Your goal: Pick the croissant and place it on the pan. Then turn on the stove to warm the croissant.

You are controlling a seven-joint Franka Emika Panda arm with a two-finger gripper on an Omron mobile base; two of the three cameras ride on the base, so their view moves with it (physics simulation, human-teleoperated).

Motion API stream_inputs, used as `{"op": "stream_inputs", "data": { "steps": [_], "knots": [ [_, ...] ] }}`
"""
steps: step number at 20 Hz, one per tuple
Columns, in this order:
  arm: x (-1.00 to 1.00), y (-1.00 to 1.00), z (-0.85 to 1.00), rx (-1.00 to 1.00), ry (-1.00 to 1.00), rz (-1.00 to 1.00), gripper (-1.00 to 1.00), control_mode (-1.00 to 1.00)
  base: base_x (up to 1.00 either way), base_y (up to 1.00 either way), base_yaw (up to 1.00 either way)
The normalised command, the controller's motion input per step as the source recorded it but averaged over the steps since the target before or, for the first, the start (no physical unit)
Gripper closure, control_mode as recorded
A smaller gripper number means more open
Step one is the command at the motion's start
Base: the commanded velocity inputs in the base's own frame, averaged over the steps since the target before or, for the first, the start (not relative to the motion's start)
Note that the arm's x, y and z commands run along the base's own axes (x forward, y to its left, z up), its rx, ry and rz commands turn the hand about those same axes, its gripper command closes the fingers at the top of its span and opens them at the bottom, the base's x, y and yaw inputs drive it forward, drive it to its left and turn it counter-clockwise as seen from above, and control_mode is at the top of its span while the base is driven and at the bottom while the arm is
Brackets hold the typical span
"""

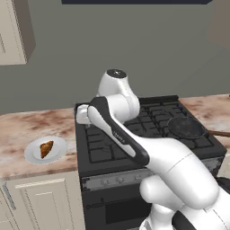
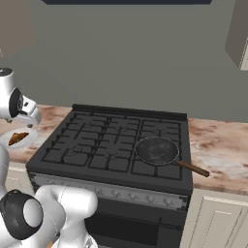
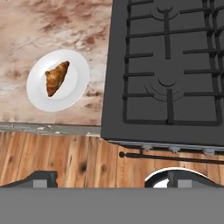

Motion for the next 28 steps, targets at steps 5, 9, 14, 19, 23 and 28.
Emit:
{"op": "stream_inputs", "data": {
  "steps": [5, 9, 14, 19, 23, 28],
  "knots": [
    [0.0, 0.55, -0.19, 0.0, 0.02, 0.01, -1.0, -1.0, 0.0, 0.0, 0.0],
    [0.0, 0.5, -0.26, 0.0, 0.07, 0.01, -1.0, -1.0, 0.0, 0.0, 0.0],
    [0.05, 0.47, -0.25, 0.0, 0.07, 0.0, -1.0, -1.0, 0.0, 0.0, 0.0],
    [0.15, 0.37, -0.26, -0.03, 0.06, 0.0, -1.0, -1.0, 0.0, 0.0, 0.0],
    [0.2, 0.26, -0.24, -0.03, 0.02, 0.0, -1.0, -1.0, 0.0, 0.0, 0.0],
    [0.24, 0.13, -0.19, -0.01, 0.0, 0.0, -1.0, -1.0, 0.0, 0.0, 0.0]
  ]
}}
